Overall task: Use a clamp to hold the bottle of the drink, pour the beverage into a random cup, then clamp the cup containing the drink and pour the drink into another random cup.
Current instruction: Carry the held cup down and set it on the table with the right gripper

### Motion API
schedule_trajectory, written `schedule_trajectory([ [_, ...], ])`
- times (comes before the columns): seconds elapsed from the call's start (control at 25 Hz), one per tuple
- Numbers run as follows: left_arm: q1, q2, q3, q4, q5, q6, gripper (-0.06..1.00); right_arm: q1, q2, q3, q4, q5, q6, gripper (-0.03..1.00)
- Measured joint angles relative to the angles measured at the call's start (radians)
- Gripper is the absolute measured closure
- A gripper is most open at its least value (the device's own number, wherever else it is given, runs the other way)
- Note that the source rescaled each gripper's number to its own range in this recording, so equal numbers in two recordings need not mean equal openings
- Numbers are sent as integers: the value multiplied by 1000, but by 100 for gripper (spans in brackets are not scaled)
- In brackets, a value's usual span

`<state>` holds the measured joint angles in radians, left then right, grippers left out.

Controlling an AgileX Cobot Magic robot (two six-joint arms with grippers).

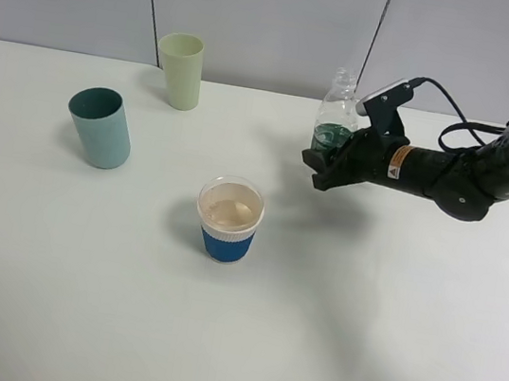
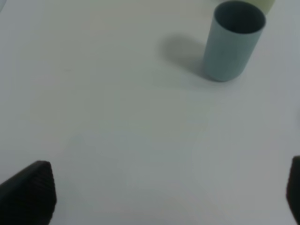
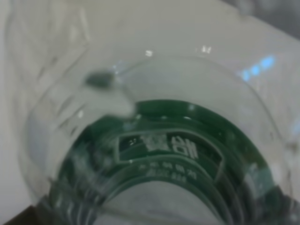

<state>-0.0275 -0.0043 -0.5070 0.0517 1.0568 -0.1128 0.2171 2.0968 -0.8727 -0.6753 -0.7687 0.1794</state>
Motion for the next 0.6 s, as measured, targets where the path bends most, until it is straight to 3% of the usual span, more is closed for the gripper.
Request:
schedule_trajectory([
  [0.6,0,0,0,0,0,0,-6,0,40,0,-1,-95,-40,97],
])
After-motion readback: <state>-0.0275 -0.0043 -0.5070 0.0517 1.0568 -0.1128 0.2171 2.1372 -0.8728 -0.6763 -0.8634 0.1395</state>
